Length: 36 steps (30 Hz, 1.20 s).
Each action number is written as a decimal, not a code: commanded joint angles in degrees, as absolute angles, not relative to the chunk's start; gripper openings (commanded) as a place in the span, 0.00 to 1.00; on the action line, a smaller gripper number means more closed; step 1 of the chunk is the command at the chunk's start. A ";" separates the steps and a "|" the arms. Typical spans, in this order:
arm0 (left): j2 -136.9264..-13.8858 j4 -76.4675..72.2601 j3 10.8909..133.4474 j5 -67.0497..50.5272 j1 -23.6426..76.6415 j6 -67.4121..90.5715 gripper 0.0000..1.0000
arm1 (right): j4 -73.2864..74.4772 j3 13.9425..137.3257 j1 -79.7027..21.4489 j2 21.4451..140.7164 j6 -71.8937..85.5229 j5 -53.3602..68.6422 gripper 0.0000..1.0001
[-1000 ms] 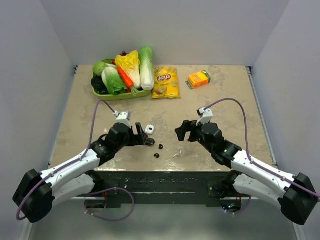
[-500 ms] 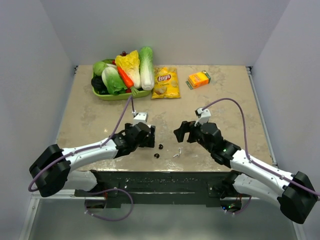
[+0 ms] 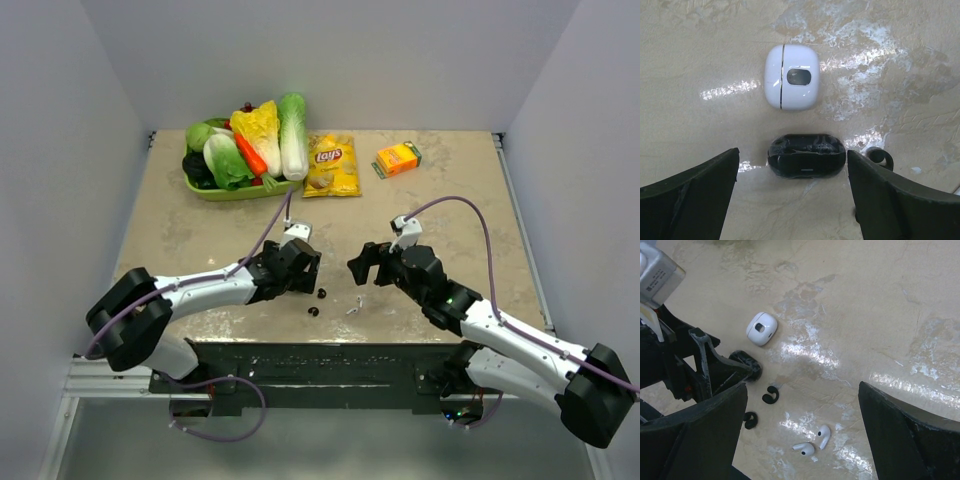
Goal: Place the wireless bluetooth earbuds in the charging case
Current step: Pick up the charging case at the center of the board.
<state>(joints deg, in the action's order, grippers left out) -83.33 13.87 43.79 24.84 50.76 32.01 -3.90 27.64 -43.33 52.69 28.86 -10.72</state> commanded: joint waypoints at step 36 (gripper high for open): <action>-90.53 11.25 43.77 22.76 51.06 32.43 0.79 | -4.83 27.25 -43.42 52.73 28.56 -10.81 0.96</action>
